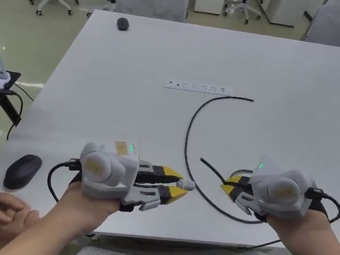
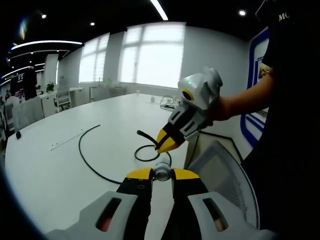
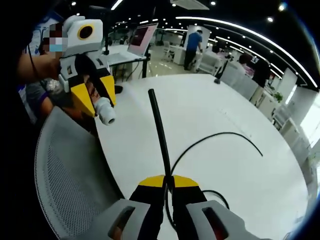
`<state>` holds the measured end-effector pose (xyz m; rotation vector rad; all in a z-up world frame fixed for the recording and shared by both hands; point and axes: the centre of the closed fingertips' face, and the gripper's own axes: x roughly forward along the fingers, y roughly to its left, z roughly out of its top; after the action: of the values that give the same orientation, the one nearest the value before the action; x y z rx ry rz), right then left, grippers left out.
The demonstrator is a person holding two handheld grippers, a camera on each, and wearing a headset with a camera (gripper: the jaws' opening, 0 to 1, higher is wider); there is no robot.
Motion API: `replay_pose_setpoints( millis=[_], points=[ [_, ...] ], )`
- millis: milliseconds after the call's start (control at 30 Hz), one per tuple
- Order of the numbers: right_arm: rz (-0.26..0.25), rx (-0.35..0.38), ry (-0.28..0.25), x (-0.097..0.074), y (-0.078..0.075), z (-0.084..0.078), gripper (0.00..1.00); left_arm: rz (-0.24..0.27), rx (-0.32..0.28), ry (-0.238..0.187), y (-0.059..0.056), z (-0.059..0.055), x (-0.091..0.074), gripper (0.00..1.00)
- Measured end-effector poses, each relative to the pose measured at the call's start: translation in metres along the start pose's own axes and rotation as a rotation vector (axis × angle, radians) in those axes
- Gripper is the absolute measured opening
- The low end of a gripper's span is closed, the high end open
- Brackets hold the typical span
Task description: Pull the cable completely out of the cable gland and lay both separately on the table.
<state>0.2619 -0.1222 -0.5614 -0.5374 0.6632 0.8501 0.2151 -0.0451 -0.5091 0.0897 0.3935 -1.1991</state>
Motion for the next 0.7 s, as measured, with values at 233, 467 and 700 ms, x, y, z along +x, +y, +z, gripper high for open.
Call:
replay_pose_setpoints(
  millis=[233,467,700],
  points=[
    [-0.007,-0.029,0.006,0.020,-0.011,0.022,0.00,0.024,-0.008,0.001,0.009,-0.009,-0.006,0.15],
    [0.007,-0.073,0.006,0.047,-0.018,0.049,0.00,0.054,-0.022,0.000,0.019,-0.022,-0.010,0.15],
    [0.019,-0.145,-0.006,0.080,-0.020,0.079,0.00,0.098,-0.023,0.029,0.032,-0.048,-0.016,0.15]
  ],
)
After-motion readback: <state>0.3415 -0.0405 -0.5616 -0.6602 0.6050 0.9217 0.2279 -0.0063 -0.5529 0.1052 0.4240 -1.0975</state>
